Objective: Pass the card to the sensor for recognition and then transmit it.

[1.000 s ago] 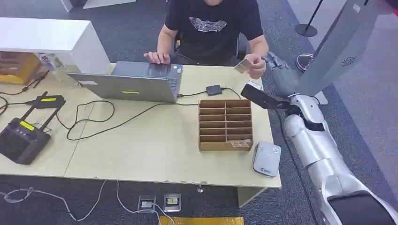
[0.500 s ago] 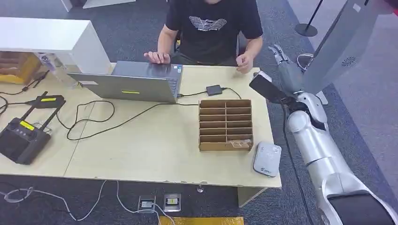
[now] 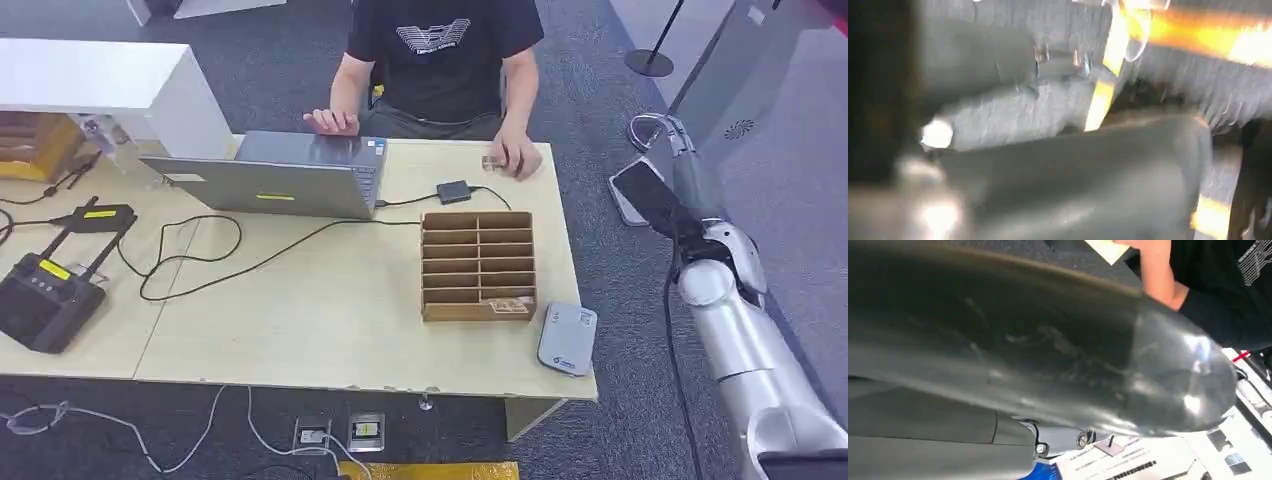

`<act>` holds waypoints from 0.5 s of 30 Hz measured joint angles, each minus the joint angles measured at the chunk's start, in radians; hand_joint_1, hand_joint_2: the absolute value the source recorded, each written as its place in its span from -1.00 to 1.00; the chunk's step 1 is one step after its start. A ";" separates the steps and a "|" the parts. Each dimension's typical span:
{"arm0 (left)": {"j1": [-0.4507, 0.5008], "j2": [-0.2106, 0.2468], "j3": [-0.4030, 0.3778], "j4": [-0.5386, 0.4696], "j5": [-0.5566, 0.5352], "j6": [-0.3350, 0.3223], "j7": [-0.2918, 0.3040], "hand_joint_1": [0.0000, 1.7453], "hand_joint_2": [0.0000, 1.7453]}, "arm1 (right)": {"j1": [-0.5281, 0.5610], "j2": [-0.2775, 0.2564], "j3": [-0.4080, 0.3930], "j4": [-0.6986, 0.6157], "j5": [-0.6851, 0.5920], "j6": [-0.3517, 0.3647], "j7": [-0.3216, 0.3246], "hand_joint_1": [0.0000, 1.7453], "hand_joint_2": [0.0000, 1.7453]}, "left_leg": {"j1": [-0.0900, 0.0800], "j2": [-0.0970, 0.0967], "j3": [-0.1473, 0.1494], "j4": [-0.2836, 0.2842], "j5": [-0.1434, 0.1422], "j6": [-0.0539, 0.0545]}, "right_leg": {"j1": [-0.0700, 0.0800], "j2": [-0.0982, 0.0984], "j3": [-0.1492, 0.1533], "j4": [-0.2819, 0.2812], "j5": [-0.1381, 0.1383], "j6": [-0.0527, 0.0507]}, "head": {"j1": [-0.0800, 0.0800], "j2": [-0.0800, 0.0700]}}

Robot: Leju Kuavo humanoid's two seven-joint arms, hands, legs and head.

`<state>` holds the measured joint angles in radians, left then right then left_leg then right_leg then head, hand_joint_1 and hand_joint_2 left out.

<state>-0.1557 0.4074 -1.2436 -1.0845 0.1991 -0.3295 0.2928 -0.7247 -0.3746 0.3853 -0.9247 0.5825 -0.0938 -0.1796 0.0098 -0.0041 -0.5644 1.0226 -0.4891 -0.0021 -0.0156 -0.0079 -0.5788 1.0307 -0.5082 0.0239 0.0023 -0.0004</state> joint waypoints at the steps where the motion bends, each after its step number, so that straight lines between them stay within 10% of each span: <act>1: 0.000 -0.006 0.002 0.011 0.000 0.009 -0.067 -1.00 -1.00 | 0.007 -0.012 0.002 -0.009 -0.005 0.007 0.018 -1.00 -1.00 | 0.000 0.000 0.000 0.000 0.000 0.000 | 0.000 0.000 0.000 0.000 0.000 0.000 | -0.001 0.000; 7: 0.000 -0.047 0.004 0.150 0.048 -0.054 -0.364 -1.00 -1.00 | 0.176 -0.143 0.002 -0.178 -0.053 0.042 0.149 -1.00 -1.00 | 0.000 0.000 -0.001 0.000 -0.001 0.001 | 0.000 -0.001 0.001 -0.001 0.000 0.000 | -0.001 0.000; 8: -0.007 -0.048 0.003 0.190 0.046 -0.066 -0.422 -1.00 -1.00 | 0.210 -0.159 0.002 -0.207 -0.049 0.039 0.154 -1.00 1.00 | 0.000 0.001 -0.001 0.000 -0.001 0.001 | 0.000 0.000 0.001 -0.001 0.000 0.000 | 0.000 0.000; 9: -0.019 -0.055 0.002 0.258 0.039 -0.062 -0.451 -1.00 -1.00 | 0.248 -0.181 0.000 -0.246 -0.048 0.037 0.158 -1.00 1.00 | 0.000 0.000 -0.001 0.000 -0.001 0.001 | 0.000 0.000 0.001 -0.001 0.000 0.000 | 0.000 0.000; 11: -0.026 -0.066 0.003 0.360 0.060 0.016 -0.373 -1.00 -1.00 | 0.289 -0.212 -0.002 -0.314 -0.066 0.050 0.192 -1.00 1.00 | 0.000 0.000 -0.001 0.000 -0.001 0.001 | 0.000 0.000 0.000 0.000 0.000 0.000 | 0.000 0.000; 15: 0.001 -0.044 0.027 0.276 0.191 0.090 0.178 -1.00 -1.00 | 0.309 -0.257 -0.005 -0.429 -0.073 0.121 0.278 -1.00 1.00 | 0.000 0.007 0.003 0.000 -0.003 -0.001 | 0.000 0.008 0.000 0.000 0.000 -0.001 | -0.002 0.000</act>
<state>-0.1544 0.3639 -1.2162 -0.8088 0.3898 -0.2391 0.4711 -0.4154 -0.6313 0.3807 -1.3534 0.5096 0.0267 0.0985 0.0100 0.0034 -0.5615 1.0225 -0.4920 -0.0027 -0.0155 0.0001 -0.5790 1.0307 -0.5077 0.0231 0.0004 -0.0004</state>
